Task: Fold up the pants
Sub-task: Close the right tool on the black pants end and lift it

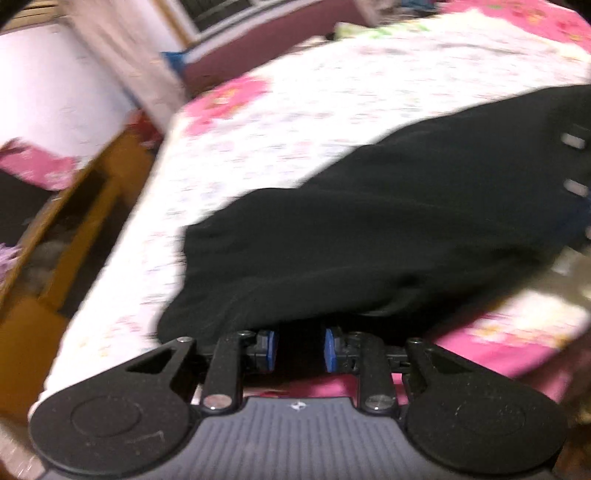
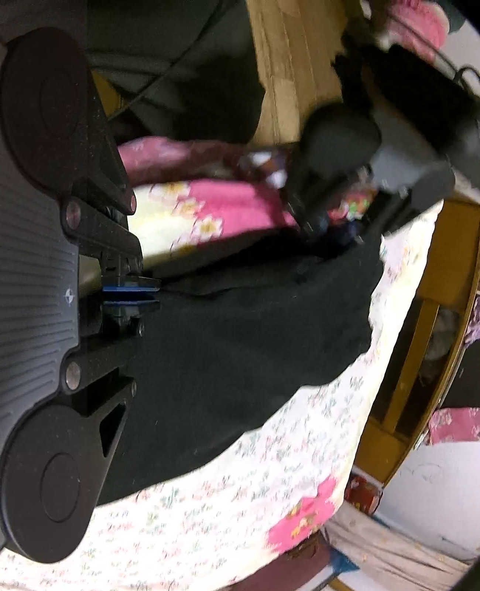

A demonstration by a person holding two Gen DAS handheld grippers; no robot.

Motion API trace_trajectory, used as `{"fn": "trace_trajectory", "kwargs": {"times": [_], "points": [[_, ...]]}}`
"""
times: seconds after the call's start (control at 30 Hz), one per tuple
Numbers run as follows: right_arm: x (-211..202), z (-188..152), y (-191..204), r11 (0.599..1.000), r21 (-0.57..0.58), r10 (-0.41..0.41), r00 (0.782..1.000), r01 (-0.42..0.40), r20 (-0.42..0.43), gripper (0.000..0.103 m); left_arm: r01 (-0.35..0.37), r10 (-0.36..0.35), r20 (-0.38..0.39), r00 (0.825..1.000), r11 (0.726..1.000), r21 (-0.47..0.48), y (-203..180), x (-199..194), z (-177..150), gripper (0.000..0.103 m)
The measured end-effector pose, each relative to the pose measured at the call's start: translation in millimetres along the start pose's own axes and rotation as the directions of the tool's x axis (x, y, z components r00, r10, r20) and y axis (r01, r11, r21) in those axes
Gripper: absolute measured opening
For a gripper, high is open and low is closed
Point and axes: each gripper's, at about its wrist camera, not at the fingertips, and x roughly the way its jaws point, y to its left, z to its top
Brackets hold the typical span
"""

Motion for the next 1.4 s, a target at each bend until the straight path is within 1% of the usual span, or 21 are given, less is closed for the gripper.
{"fn": "trace_trajectory", "kwargs": {"times": [0.03, 0.13, 0.23, 0.27, 0.3, 0.37, 0.5, 0.53, 0.63, 0.7, 0.8, 0.87, 0.93, 0.97, 1.07, 1.1, 1.13, 1.17, 1.27, 1.33, 1.4], "points": [[-1, 0, 4, 1.0, -0.008, 0.003, 1.0, -0.003, 0.003, 0.0, -0.018, 0.018, -0.011, 1.0, 1.0, -0.017, 5, 4, -2, 0.036], [-5, 5, 11, 0.999, -0.031, 0.005, 1.0, -0.004, 0.005, 0.0, 0.045, -0.049, -0.031, 0.998, 0.989, -0.141, 24, 8, -5, 0.036], [1, 15, 12, 0.998, -0.063, -0.01, 1.0, 0.011, 0.019, 0.0, 0.061, -0.063, -0.002, 0.998, 0.981, -0.185, 33, 7, -5, 0.036], [3, 18, 14, 0.996, -0.086, -0.024, 0.999, 0.026, 0.028, 0.004, 0.065, -0.063, 0.013, 0.998, 0.979, -0.193, 35, 4, -5, 0.036], [4, 21, 16, 0.993, -0.108, -0.037, 0.999, 0.04, 0.032, 0.016, 0.064, -0.059, 0.029, 0.998, 0.979, -0.193, 38, 0, -9, 0.036], [7, 27, 20, 0.987, -0.147, -0.059, 0.996, 0.068, 0.065, 0.031, 0.043, -0.037, 0.041, 0.998, 0.985, -0.166, 38, 1, -10, 0.036], [18, 43, 24, 0.983, -0.165, -0.066, 0.992, 0.083, 0.106, 0.041, -0.016, 0.02, 0.055, 0.998, 0.998, -0.066, 32, 4, -5, 0.035], [24, 48, 24, 0.983, -0.159, -0.071, 0.99, 0.09, 0.12, 0.041, -0.026, 0.029, 0.059, 0.998, 0.999, -0.047, 31, 5, -5, 0.035], [32, 61, 20, 0.99, -0.116, -0.061, 0.988, 0.078, 0.144, 0.039, -0.011, 0.013, 0.056, 0.998, 0.999, -0.036, 33, 9, -6, 0.035], [36, 72, 17, 0.992, -0.079, -0.083, 0.982, 0.097, 0.173, 0.036, 0.026, -0.02, 0.05, 0.999, 0.994, -0.104, 43, 12, -5, 0.035], [53, 90, 10, 0.994, -0.053, -0.087, 0.977, 0.099, 0.196, 0.037, 0.076, -0.067, 0.053, 0.996, 0.98, -0.186, 53, 18, -8, 0.035], [68, 101, 11, 0.992, -0.079, -0.081, 0.976, 0.099, 0.202, 0.036, 0.085, -0.074, 0.068, 0.995, 0.979, -0.187, 57, 14, -12, 0.035], [79, 106, 14, 0.988, -0.13, -0.059, 0.981, 0.084, 0.185, 0.028, 0.068, -0.058, 0.07, 0.996, 0.986, -0.151, 56, 11, -17, 0.035], [82, 107, 13, 0.99, -0.128, -0.043, 0.985, 0.066, 0.17, 0.013, 0.073, -0.064, 0.066, 0.996, 0.987, -0.145, 56, 12, -18, 0.035], [79, 111, 1, 0.998, -0.055, -0.01, 0.988, 0.018, 0.156, 0.004, 0.145, -0.142, 0.029, 0.989, 0.959, -0.243, 68, 24, -21, 0.035], [75, 112, -6, 1.0, -0.011, -0.003, 0.987, 0.004, 0.158, 0.003, 0.164, -0.164, 0.027, 0.986, 0.945, -0.283, 71, 25, -24, 0.035], [71, 113, -12, 0.999, 0.032, 0.002, 0.987, -0.007, 0.163, 0.003, 0.163, -0.162, 0.026, 0.986, 0.942, -0.293, 73, 24, -27, 0.035], [64, 114, -22, 0.996, 0.085, 0.002, 0.985, -0.016, 0.172, 0.002, 0.166, -0.164, 0.031, 0.986, 0.944, -0.287, 73, 20, -30, 0.035], [50, 117, -41, 0.986, 0.163, -0.001, 0.98, -0.033, 0.199, 0.002, 0.161, -0.157, 0.036, 0.987, 0.959, -0.235, 69, 13, -32, 0.035], [43, 118, -41, 0.987, 0.156, -0.003, 0.978, -0.031, 0.211, 0.002, 0.2, -0.194, 0.048, 0.98, 0.951, -0.237, 70, 17, -27, 0.035], [41, 120, -34, 0.992, 0.124, -0.011, 0.978, -0.016, 0.208, 0.002, 0.257, -0.248, 0.069, 0.966, 0.927, -0.273, 76, 22, -20, 0.035]]}}
